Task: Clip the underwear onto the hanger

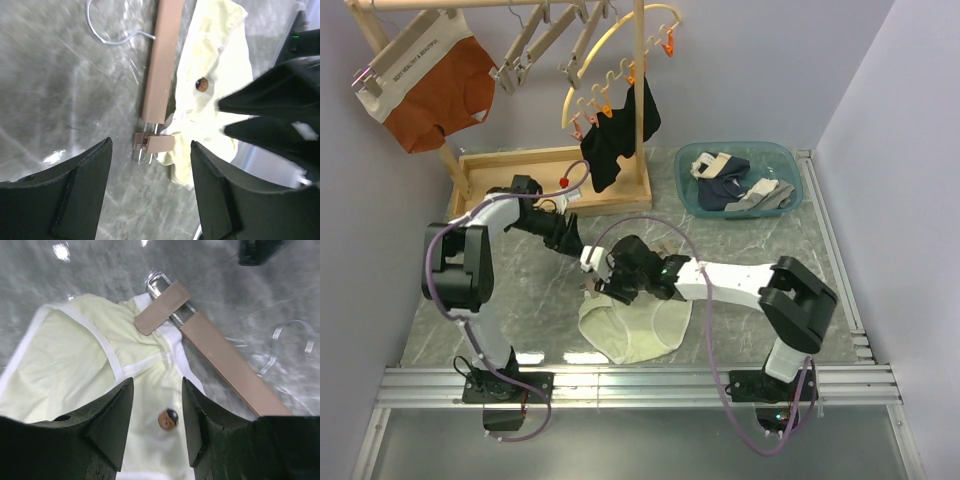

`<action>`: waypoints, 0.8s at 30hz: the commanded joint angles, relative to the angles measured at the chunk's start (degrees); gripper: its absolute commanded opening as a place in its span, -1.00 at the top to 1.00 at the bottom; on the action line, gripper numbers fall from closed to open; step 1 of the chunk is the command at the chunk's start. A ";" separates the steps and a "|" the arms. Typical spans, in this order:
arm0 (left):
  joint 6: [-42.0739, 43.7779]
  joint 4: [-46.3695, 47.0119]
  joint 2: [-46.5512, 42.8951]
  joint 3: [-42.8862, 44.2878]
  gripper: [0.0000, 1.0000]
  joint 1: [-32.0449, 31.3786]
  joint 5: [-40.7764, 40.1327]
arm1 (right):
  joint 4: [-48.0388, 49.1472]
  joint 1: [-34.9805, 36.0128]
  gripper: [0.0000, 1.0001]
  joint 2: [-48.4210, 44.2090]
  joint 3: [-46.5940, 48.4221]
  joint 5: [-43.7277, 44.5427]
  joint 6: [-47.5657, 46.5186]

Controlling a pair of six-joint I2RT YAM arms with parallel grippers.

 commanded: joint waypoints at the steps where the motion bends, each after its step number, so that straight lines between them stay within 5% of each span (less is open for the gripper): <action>1: -1.94 4.12 -6.05 -0.81 -0.37 -1.59 -4.84 | -1.55 -2.47 -0.02 -6.91 0.38 -2.05 3.50; 12: -9.67 19.15 -11.43 -6.18 -0.40 -19.49 -20.65 | -11.38 -27.77 0.06 -15.00 0.63 -17.25 17.13; 18: -9.24 24.43 -6.33 -1.44 -0.40 -31.45 -33.75 | -15.08 -39.55 0.12 -10.44 3.27 -24.37 20.12; 24: -8.63 27.86 -0.88 1.73 -0.35 -34.81 -40.01 | -15.18 -44.74 0.23 -4.20 5.91 -27.37 23.46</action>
